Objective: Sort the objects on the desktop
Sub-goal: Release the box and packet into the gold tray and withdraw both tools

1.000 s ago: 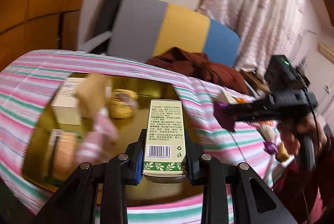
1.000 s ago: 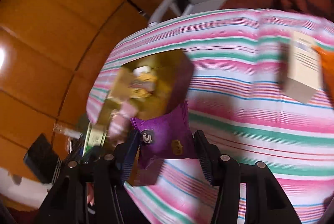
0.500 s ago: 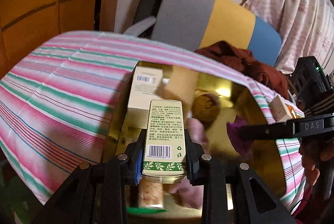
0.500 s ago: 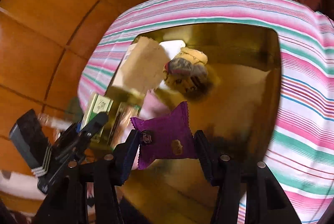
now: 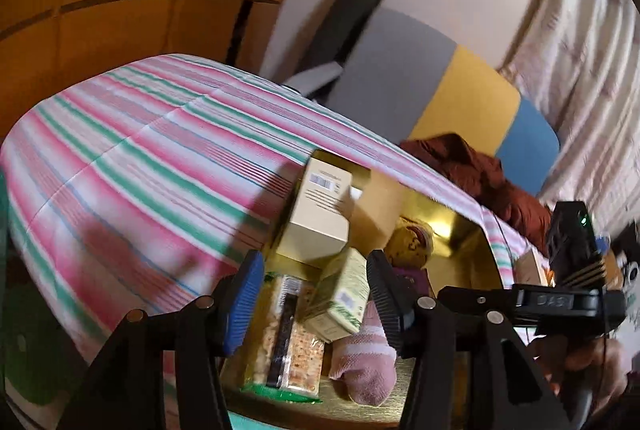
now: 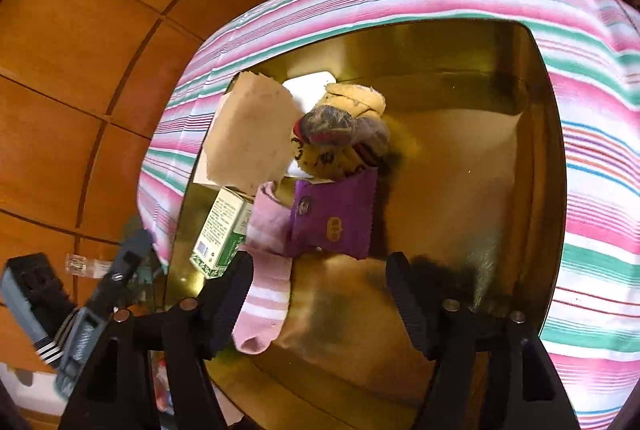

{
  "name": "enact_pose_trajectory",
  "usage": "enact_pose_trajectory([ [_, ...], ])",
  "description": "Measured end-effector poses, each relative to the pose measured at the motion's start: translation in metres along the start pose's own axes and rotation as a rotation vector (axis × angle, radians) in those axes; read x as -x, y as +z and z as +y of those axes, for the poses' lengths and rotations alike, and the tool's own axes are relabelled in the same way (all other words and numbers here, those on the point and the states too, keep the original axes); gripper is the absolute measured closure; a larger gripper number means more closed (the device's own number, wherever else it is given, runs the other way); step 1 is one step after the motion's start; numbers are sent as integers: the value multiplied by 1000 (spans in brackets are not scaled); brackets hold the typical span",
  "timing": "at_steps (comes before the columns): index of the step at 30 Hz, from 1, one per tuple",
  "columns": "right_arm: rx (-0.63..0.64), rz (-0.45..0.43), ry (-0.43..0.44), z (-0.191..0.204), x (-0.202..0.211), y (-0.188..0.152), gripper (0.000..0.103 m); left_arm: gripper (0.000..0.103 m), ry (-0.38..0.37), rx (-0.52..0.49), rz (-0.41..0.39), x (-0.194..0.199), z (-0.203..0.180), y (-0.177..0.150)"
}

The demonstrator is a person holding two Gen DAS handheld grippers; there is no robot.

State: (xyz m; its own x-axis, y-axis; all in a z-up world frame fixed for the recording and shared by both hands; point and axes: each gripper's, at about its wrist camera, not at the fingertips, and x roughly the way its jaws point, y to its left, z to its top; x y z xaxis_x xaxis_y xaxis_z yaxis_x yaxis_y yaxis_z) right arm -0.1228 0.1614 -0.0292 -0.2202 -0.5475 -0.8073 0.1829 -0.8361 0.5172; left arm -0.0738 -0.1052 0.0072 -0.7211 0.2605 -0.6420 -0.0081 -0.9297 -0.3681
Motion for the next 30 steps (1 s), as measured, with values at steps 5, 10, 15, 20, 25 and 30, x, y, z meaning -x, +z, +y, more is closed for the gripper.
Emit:
enact_pose_trajectory([
  [5, 47, 11, -29, 14, -21, 7, 42, 49, 43, 46, -25, 15, 8, -3],
  [10, 87, 58, 42, 35, -43, 6, 42, 49, 63, 105, -28, 21, 16, -5],
  [15, 92, 40, 94, 34, -21, -1, 42, 49, 57, 106, -11, 22, 10, -11],
  [20, 105, -35, 105, 22, 27, -9, 34, 49, 35, 69, 9, 17, -12, -17],
  [25, 80, -108, 76, -3, 67, -17, 31, 49, -4, 21, 50, 10, -44, -29],
  [30, 47, -139, 39, -35, 95, -25, 31, 49, -59, -47, 78, 8, -79, -42],
])
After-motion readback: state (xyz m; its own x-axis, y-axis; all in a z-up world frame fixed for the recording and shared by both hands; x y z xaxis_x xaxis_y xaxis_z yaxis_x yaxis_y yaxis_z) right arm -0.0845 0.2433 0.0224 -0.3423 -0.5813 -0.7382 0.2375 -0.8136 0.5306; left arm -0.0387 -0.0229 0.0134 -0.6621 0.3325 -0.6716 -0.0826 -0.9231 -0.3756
